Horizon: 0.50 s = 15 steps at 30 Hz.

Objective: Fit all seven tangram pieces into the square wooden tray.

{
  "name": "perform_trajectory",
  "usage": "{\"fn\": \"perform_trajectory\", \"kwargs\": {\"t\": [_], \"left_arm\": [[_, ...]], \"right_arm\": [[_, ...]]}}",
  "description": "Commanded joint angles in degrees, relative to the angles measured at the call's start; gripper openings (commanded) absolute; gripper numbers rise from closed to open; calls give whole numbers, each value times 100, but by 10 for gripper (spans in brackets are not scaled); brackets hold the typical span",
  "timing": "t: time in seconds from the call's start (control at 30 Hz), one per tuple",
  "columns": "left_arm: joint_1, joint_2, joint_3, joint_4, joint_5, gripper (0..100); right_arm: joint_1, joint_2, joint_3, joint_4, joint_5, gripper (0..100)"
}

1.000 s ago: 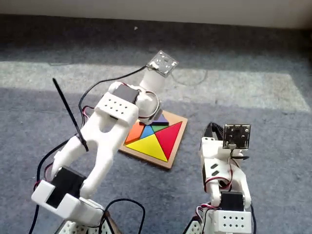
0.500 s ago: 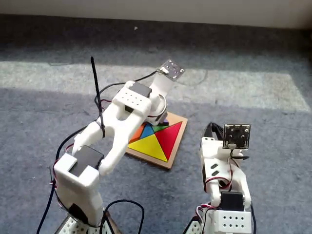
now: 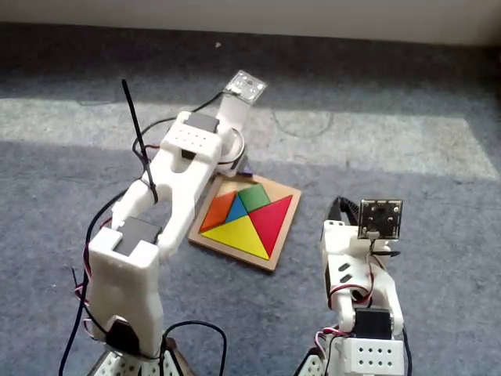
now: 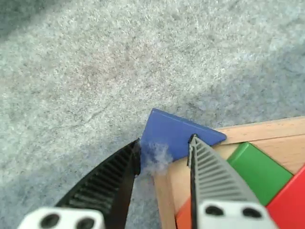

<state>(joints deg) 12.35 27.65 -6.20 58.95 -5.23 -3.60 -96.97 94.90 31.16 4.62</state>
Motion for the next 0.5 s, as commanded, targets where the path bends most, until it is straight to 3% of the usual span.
{"fn": "perform_trajectory", "kwargs": {"t": [0.0,0.47], "left_arm": [[171,-4,-145,440,-53,178],[303,-796,268,721,-18,178]], "right_arm": [[40,-101,-40,-180,0,20],[-57,-92,-31,-180,255,20]]}}
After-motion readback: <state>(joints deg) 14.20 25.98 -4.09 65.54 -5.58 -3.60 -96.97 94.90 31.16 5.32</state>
